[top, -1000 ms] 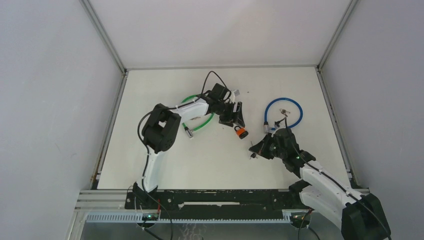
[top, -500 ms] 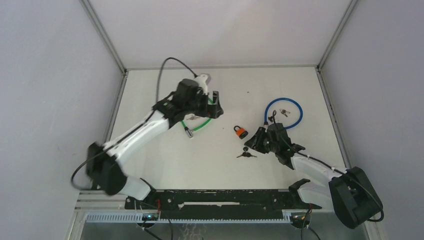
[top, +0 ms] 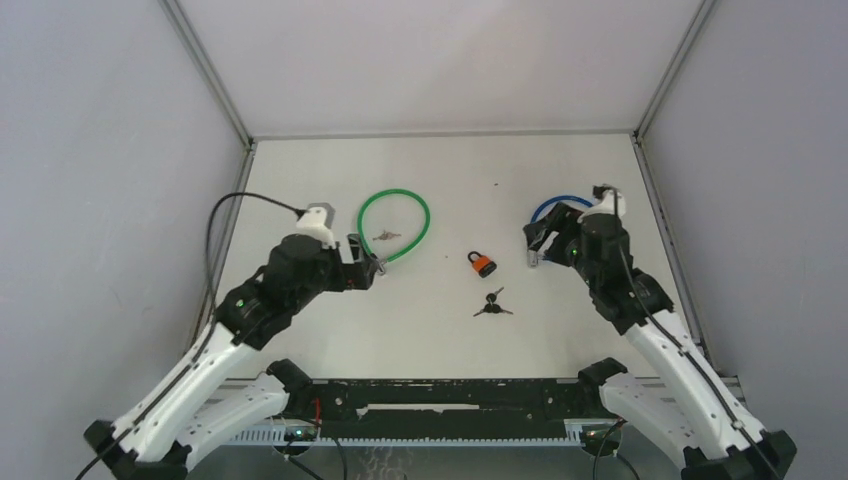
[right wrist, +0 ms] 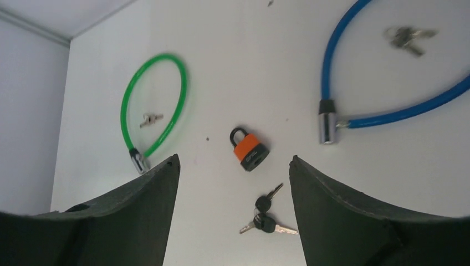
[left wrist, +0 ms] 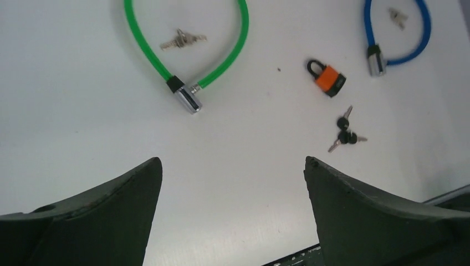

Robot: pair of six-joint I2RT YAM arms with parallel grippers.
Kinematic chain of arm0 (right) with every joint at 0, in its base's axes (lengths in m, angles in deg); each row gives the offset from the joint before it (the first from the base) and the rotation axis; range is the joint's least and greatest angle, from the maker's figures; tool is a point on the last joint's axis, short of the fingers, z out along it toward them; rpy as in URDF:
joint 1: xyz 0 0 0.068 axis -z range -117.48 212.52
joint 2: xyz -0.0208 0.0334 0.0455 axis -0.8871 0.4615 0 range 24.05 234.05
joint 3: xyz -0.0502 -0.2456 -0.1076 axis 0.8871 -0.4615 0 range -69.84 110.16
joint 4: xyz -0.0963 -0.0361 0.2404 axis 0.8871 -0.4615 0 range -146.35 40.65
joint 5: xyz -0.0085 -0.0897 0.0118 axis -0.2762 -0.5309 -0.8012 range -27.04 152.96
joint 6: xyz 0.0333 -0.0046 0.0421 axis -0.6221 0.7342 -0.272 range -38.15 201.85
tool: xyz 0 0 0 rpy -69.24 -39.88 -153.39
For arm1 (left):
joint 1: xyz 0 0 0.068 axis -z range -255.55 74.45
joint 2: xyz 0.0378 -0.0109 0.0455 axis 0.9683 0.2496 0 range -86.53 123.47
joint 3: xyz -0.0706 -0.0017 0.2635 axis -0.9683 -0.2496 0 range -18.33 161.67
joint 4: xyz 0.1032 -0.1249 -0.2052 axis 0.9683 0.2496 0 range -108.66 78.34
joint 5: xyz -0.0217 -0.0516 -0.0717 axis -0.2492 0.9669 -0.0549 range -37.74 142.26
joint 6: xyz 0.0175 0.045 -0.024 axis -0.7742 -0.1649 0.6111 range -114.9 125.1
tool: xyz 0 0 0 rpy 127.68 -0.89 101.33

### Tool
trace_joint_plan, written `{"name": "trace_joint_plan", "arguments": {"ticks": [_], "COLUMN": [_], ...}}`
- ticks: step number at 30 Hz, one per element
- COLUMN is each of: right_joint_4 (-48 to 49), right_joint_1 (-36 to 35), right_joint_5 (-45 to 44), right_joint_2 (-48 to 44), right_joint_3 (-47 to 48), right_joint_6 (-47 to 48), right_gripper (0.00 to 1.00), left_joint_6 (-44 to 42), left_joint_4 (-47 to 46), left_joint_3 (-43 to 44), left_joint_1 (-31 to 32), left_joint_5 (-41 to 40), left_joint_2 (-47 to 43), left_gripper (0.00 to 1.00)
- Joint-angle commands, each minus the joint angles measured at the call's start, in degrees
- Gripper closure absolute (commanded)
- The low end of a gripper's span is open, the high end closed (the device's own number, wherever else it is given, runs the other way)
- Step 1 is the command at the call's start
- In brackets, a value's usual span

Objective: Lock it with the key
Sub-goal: Reset both arms

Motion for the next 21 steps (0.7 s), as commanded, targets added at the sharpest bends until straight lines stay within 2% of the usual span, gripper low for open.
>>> {"name": "trace_joint_plan", "arguments": {"ticks": [1, 2, 7, 12, 21], "right_joint_4": [-14.4, -15.1, -14.9, -15.0, -15.9], "right_joint_1": [1.9, 2.7, 5.9, 7.3, 7.5], "right_joint_5": [-10.0, -10.4, -8.4, -7.7, -5.4], "right_joint_2": [-4.8, -6.7, -12.3, -12.9, -10.3], "right_joint_3": [7.5, 8.1, 9.0, 9.0, 8.9], "right_joint_6": [4.2, 4.3, 4.7, 5.1, 3.3], "right_gripper": [0.20, 0.16, 0.07, 0.07, 0.07], "left_joint_6": [5.0, 6.1, 12.0, 11.9, 11.2], "left_joint_4": [3.7, 4.6, 8.8, 9.5, 7.7], "left_joint_3": [1.2, 1.5, 3.2, 1.7, 1.2], "left_joint_1": [0.0, 0.0, 0.1, 0.1, 0.0], "left_joint_5": [-11.6, -13.3, -18.0, -20.2, -18.7], "left_joint_2": [-8.5, -9.5, -13.5, -16.0, -17.4], "left_gripper": [0.00, 0.00, 0.00, 0.00, 0.00]}}
